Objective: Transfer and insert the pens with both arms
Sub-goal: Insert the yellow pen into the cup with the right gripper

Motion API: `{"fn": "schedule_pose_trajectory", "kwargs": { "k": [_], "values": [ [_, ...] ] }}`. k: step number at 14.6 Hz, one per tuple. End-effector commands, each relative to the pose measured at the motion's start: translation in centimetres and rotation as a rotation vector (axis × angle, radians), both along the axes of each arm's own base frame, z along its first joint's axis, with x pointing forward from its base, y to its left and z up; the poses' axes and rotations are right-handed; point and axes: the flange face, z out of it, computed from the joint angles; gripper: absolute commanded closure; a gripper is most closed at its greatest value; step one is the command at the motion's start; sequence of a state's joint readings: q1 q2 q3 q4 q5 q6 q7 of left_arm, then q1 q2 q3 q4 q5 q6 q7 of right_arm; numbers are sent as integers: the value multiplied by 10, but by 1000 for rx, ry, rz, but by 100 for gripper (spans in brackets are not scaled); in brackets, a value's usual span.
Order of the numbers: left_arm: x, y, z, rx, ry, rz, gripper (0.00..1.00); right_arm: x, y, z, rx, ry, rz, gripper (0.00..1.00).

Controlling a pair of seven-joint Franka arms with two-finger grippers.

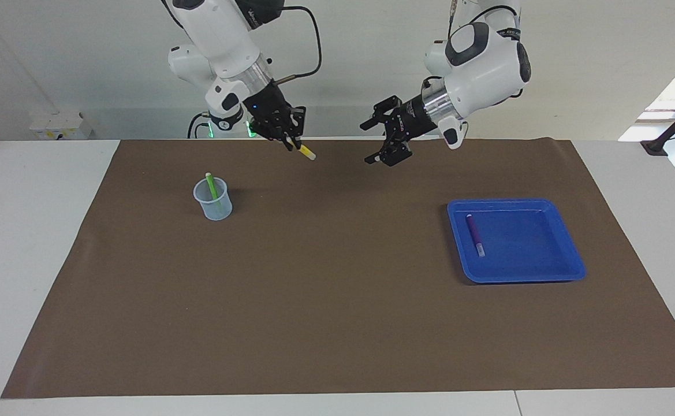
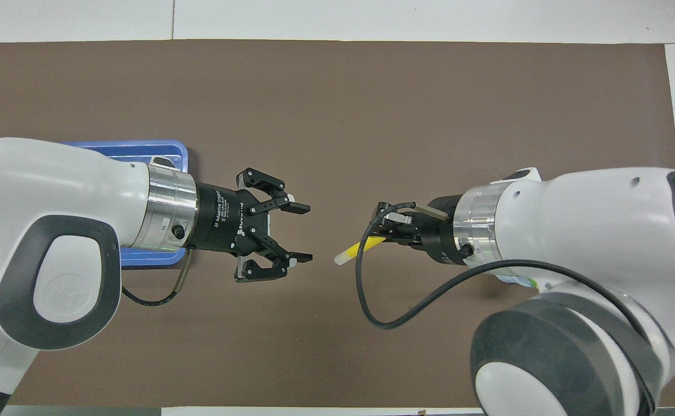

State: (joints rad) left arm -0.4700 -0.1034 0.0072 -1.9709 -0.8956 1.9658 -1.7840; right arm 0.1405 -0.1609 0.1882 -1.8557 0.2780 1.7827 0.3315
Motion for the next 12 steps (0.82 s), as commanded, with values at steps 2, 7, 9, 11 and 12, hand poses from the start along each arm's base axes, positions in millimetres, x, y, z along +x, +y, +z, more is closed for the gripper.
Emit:
{"fn": "schedule_pose_trajectory", "kwargs": {
  "k": [2, 7, 9, 11, 12],
  "values": [
    [-6, 3, 2, -17, -7, 15, 0, 16, -63, -16, -170, -40, 189, 100],
    [-6, 3, 2, -17, -8, 14, 0, 3, -146, -70, -217, -29, 242, 100],
    [-5, 4, 2, -17, -8, 16, 0, 0, -148, -94, -220, -35, 236, 100],
    [-5, 4, 2, -17, -8, 16, 0, -6, -155, -113, -220, -2, 238, 100],
    [-5, 4, 2, -17, -8, 16, 0, -8, -165, -121, -220, 9, 222, 100]
  ]
}}
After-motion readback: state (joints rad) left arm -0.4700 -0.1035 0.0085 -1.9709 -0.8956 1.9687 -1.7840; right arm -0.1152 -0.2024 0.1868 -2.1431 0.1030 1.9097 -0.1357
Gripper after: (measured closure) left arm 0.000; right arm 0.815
